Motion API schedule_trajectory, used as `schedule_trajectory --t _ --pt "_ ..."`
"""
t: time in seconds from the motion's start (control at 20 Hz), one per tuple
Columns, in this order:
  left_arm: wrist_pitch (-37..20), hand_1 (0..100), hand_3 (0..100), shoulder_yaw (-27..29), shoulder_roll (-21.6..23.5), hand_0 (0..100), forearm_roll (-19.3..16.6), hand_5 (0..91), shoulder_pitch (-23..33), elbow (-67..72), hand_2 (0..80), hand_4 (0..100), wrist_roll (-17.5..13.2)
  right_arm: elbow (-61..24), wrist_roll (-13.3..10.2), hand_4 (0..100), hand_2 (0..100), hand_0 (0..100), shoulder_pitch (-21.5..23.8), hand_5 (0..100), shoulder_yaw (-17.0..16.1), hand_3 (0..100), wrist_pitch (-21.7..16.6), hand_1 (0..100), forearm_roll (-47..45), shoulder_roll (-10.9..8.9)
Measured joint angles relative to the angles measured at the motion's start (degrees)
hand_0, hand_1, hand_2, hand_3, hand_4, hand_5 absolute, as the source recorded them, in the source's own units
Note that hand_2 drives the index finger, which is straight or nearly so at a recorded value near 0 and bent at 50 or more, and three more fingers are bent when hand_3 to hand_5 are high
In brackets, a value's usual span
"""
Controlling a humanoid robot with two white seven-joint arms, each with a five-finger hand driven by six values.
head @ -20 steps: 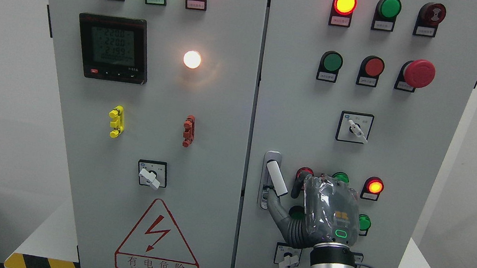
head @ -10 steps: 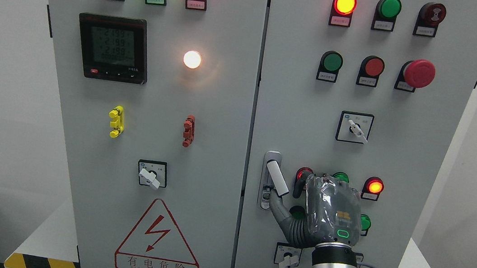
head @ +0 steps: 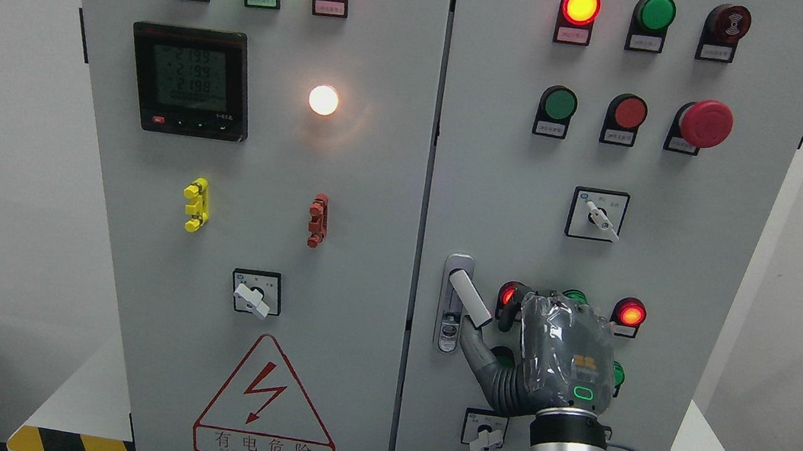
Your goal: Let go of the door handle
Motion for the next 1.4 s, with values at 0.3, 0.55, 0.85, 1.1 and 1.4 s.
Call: schedule_trajectory --t 0.3,0.55,0.85,1.1,1.4 --pt "-0.2 0 10 0.0 0.0 0 0.0 0.0 0.0 0.0 4.4 0 0.0 -0.2 0.0 76 69 42 0.0 72 -0.2 100 0.0 44 -0.1 0.0" --pt "-0.4 0 10 0.0 0.0 0 0.0 0.0 0.0 0.0 4.4 0 0.0 -0.3 0.0 76 69 43 0.0 72 -0.3 100 0.0 44 -0.1 0.0" --pt "-0.4 0 11 0.0 0.0 0 0.0 0.0 0.0 0.0 4.5 0 0.0 -0.4 0.0 75 69 43 -0.1 72 -0.5 100 0.0 44 -0.1 0.0" --pt "-0.4 0 11 0.0 0.0 0 0.0 0.0 0.0 0.0 4.5 0 0.0 -0.5 -0.1 75 69 43 -0.2 72 -0.7 100 0.0 44 -0.1 0.0" --pt "-0.4 0 10 0.0 0.0 0 0.0 0.0 0.0 0.0 4.5 0 0.0 -0.6 -0.1 75 69 43 -0.3 72 -1.0 100 0.0 44 -0.1 0.0"
